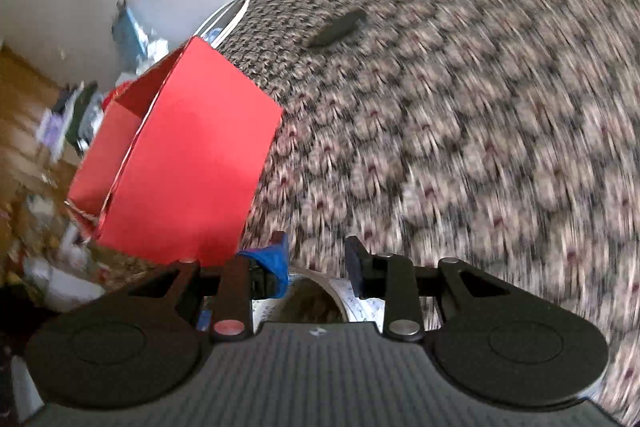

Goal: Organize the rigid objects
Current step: 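Move the right gripper to the white printed tape roll and grip its rim, then lift the tape roll with the right gripper and carry it over the red box, then lower the tape roll into the red box and open the right gripper, then withdraw the right gripper from the red box, then move the right gripper to the black remote and close on it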

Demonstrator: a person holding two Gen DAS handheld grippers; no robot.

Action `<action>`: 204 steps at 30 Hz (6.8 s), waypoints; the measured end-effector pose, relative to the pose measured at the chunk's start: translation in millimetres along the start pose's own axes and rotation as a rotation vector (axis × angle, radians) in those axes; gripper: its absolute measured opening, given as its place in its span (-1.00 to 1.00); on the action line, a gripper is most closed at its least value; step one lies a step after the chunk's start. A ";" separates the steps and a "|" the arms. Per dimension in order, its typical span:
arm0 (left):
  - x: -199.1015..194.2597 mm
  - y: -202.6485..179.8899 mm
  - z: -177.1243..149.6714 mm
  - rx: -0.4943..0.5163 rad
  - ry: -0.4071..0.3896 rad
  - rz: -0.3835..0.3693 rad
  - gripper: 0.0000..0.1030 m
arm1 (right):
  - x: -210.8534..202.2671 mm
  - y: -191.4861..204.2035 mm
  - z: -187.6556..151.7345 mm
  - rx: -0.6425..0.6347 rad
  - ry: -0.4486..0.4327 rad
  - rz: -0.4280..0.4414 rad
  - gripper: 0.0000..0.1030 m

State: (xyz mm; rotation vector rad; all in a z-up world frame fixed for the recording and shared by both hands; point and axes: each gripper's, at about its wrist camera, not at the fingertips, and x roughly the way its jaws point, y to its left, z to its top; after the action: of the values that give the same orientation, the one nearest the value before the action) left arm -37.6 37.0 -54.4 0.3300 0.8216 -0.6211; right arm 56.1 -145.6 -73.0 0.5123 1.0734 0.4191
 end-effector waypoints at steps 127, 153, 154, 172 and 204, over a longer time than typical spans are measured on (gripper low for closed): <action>-113.1 214.7 25.4 -0.182 -0.035 0.306 0.51 | 25.0 215.1 -36.8 -0.050 -0.432 -0.167 -0.77; -102.8 230.5 21.7 -0.193 0.009 0.309 0.52 | 24.0 221.8 -50.4 -0.054 -0.430 -0.252 -0.78; -102.5 230.5 21.5 -0.192 0.009 0.305 0.52 | 23.4 221.8 -51.5 -0.054 -0.430 -0.256 -0.78; -136.7 171.6 30.0 -0.123 -0.130 0.217 0.51 | -10.4 161.6 -47.4 0.003 -0.391 -0.166 -0.78; 48.1 31.4 37.3 -0.129 0.039 0.091 0.50 | 58.7 12.0 123.2 -0.112 -0.145 -0.188 -0.77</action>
State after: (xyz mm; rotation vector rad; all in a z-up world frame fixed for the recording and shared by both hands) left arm 28.6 24.2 -65.9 0.2612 0.8753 -0.4754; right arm 191.3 -126.7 -61.1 0.3335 0.9427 0.2710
